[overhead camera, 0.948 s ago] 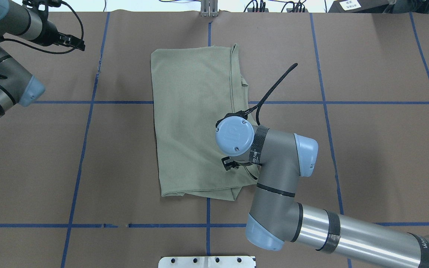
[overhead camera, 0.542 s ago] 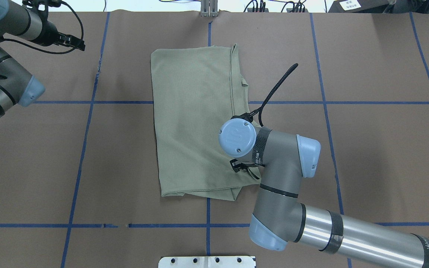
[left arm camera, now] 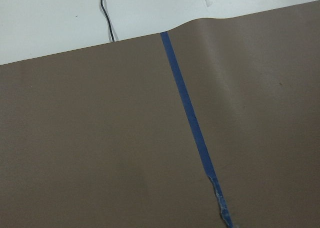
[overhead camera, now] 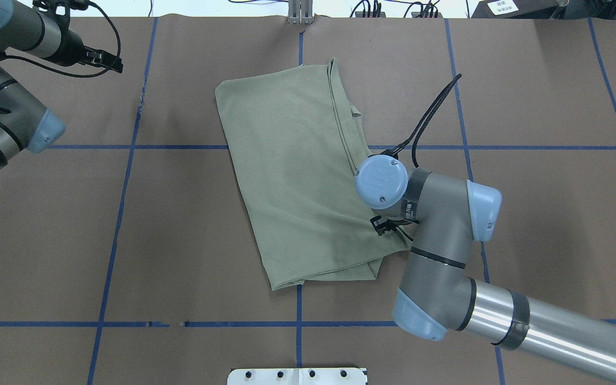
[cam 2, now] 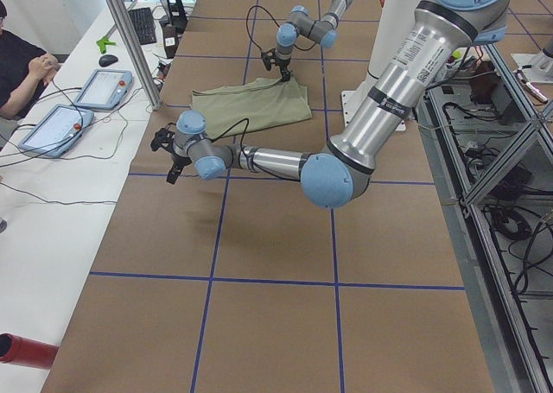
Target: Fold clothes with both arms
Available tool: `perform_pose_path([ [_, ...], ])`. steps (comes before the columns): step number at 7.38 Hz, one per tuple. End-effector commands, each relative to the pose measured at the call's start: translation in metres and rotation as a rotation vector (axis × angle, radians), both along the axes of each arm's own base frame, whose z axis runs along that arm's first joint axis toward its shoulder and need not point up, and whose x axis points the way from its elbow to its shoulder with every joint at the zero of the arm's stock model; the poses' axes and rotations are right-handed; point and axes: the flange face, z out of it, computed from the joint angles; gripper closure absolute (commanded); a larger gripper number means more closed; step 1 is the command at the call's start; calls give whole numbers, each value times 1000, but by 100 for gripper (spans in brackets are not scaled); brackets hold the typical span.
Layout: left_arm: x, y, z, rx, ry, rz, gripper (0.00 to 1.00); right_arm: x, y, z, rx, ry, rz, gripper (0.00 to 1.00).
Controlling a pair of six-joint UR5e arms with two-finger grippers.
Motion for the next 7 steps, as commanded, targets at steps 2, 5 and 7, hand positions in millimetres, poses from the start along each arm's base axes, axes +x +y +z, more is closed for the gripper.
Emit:
perform_pose_path([
  [2,2,1,0,1,0,3,0,41,-6,7,19,-5,-2,0],
  [5,2,2,-6,8,9,4,0,68,-15,29,4,9,29,1],
  [7,9,17,-39,-73,147,53,0,93,-49,-2,-14,-220,58,1],
])
